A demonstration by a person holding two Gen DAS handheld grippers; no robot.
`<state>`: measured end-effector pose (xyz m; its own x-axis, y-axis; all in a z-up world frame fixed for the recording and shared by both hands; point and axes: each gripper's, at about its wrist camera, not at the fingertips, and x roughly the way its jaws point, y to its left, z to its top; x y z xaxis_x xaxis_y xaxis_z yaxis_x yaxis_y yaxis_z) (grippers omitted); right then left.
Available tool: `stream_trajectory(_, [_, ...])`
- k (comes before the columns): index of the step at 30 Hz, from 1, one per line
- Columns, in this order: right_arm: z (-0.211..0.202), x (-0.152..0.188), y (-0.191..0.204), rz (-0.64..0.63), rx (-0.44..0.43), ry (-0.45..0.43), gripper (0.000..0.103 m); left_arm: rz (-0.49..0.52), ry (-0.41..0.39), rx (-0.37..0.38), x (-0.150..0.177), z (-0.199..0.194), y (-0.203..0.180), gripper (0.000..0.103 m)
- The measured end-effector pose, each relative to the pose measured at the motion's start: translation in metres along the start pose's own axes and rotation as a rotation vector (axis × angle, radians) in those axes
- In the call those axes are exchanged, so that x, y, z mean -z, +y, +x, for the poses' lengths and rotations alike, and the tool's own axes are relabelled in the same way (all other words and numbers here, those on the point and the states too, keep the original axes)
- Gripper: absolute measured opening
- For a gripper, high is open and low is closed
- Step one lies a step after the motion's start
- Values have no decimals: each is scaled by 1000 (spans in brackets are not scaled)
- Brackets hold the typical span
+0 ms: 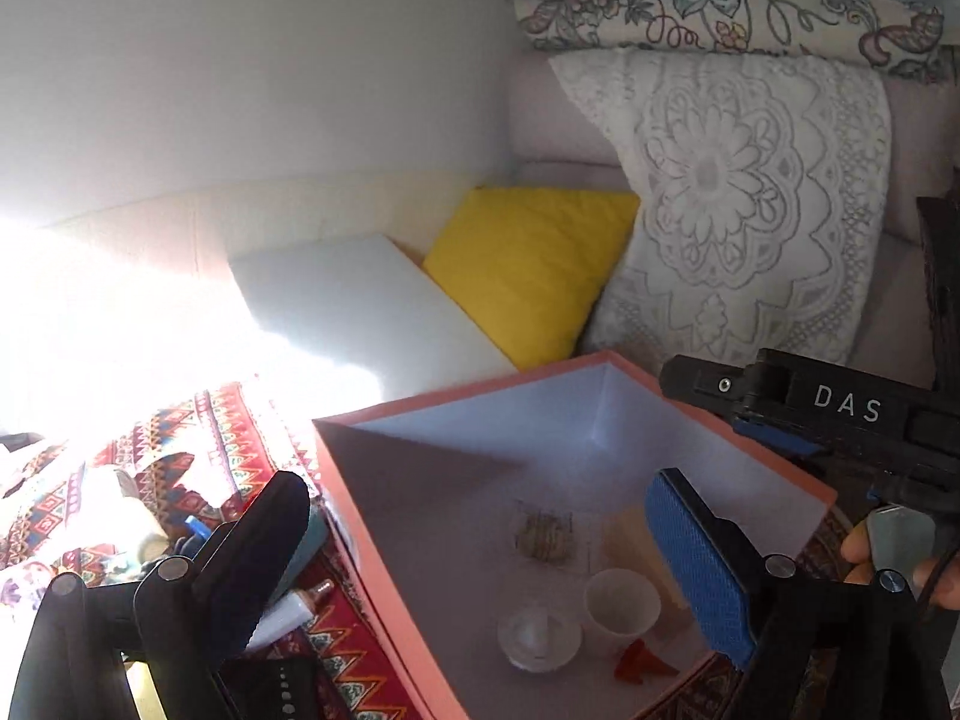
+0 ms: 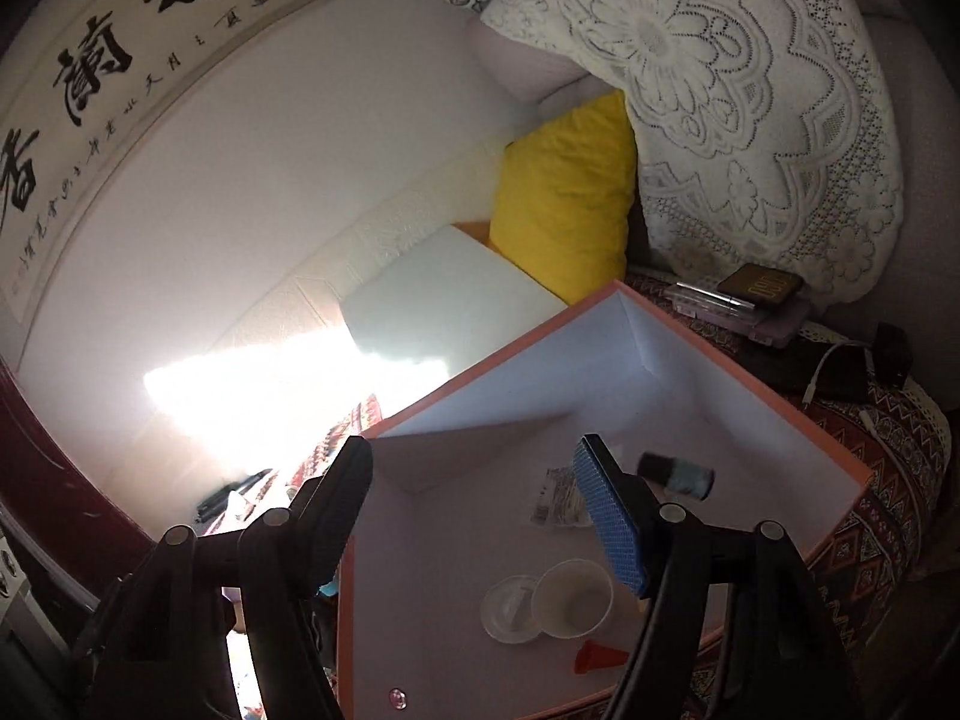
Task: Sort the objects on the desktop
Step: 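Return to the pile and grasp purple knitted flower pot with right tool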
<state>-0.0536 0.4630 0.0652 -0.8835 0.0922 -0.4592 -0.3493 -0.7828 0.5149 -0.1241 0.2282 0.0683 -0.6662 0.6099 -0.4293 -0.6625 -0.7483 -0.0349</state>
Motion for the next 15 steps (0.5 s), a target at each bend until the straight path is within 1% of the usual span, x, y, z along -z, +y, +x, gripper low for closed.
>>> stream_trajectory(2, [2,5,13,-20,-2,5,74,-18,0,-19,5,-10,12,94])
stream_trajectory(4, [5,10,25,-44,-2,10,74,-50,5,-59,17,-22,31,95])
stream_trajectory(6, [9,18,40,-79,17,21,74,-90,18,-111,34,-34,54,101])
stream_trajectory(9, [21,37,69,-165,84,48,75,-148,97,-222,76,-47,95,101])
stream_trajectory(12, [36,68,107,-276,99,92,78,-168,198,-329,123,-56,134,101])
stream_trajectory(15, [54,105,147,-381,82,169,78,-204,269,-408,158,-68,172,101])
